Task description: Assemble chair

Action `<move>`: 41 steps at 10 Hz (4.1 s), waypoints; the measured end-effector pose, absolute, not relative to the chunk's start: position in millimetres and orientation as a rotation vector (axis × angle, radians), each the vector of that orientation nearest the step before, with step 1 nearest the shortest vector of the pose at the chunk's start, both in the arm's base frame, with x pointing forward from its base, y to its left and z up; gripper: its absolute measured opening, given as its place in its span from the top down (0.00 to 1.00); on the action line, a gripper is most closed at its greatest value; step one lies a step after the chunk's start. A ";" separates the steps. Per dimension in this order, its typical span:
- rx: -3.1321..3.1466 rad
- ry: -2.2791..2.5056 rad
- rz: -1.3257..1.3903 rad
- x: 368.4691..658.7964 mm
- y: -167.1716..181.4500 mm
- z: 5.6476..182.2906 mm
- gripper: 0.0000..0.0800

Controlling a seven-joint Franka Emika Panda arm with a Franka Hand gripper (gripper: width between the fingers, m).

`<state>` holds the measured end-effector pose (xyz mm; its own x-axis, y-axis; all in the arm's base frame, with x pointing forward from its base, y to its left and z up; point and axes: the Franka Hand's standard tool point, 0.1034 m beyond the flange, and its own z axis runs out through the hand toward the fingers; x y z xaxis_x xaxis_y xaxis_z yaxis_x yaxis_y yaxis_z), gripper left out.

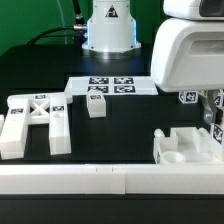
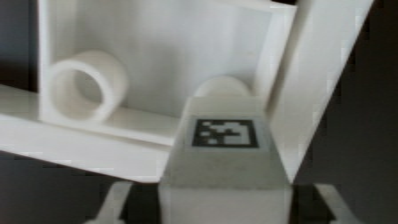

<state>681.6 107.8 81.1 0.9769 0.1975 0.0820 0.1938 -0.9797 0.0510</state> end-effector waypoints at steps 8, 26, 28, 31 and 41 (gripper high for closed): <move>3.088 -0.550 0.161 682.4 112.2 80.6 0.63; 2.175 -2.444 0.070 683.1 117.6 77.8 0.52; 2.271 -2.346 0.070 682.9 117.2 78.3 0.22; 2.495 -2.098 0.092 683.1 117.3 78.3 0.19; 3.053 -0.872 0.162 681.7 117.5 77.5 0.19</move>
Offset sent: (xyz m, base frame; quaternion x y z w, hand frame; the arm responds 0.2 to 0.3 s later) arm 0.0000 0.0000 0.0000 0.0000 0.0000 0.1938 0.9810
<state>681.7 117.5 77.5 0.8444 -0.5286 0.0876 -0.5247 -0.8488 -0.0643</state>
